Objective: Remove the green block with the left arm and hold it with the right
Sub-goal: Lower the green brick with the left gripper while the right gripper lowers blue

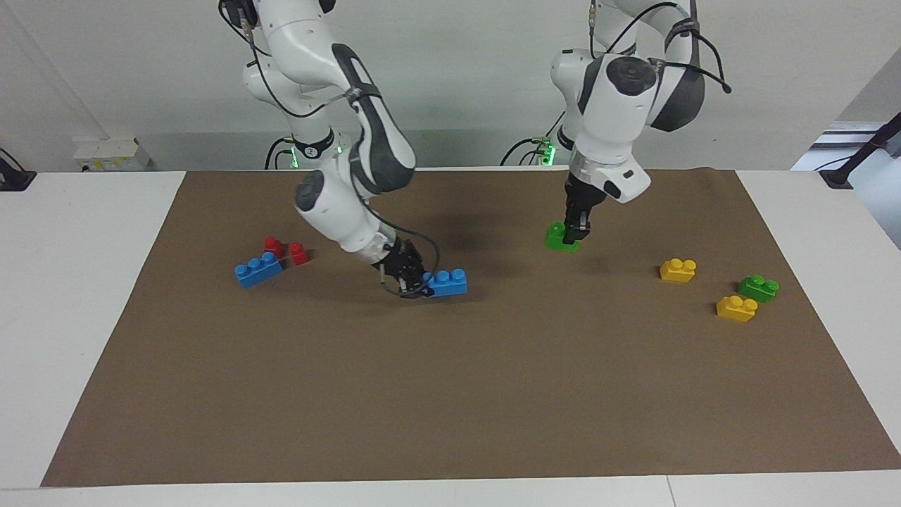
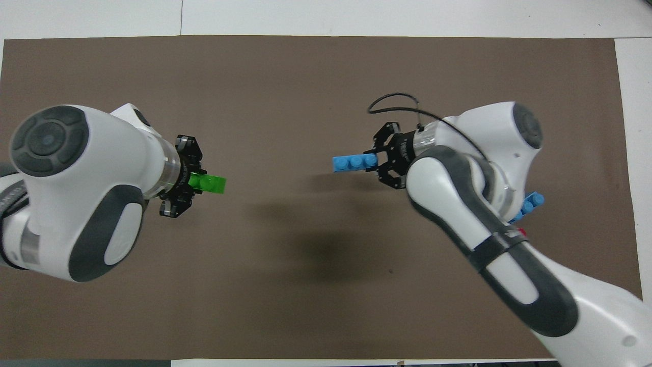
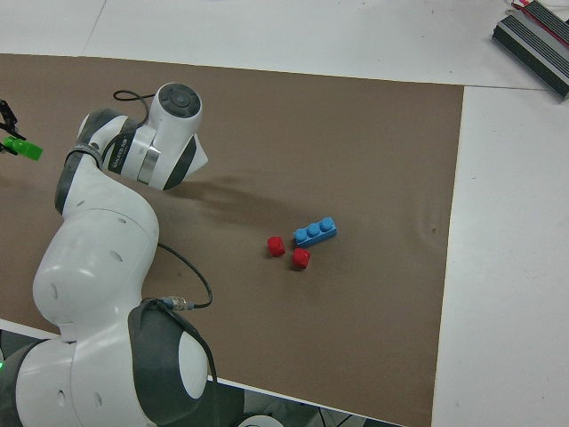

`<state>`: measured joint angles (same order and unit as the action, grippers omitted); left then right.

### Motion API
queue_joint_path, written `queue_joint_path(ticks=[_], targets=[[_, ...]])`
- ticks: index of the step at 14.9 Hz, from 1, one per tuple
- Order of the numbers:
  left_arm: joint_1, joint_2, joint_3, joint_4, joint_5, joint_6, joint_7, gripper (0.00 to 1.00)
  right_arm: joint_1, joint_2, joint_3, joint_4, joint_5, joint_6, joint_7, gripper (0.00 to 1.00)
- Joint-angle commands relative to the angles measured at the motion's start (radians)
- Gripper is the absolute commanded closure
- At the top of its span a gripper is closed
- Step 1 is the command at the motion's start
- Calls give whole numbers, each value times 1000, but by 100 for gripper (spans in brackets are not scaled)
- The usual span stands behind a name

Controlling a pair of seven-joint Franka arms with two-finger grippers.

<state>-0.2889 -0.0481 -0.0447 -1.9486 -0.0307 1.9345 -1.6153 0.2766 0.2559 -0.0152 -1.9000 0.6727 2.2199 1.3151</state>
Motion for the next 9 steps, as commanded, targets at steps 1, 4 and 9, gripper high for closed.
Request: queue_joint_path(ticks=[1, 4, 9], targets=[[100, -29, -6, -3, -29, -55, 167, 100, -173, -35, 15, 42, -96, -161, -86, 100], [193, -29, -6, -1, -29, -58, 326, 100, -377, -43, 17, 7, -97, -221, -274, 100], [333, 11, -4, -3, -35, -5, 547, 100, -471, 23, 14, -5, -97, -214, -390, 100]])
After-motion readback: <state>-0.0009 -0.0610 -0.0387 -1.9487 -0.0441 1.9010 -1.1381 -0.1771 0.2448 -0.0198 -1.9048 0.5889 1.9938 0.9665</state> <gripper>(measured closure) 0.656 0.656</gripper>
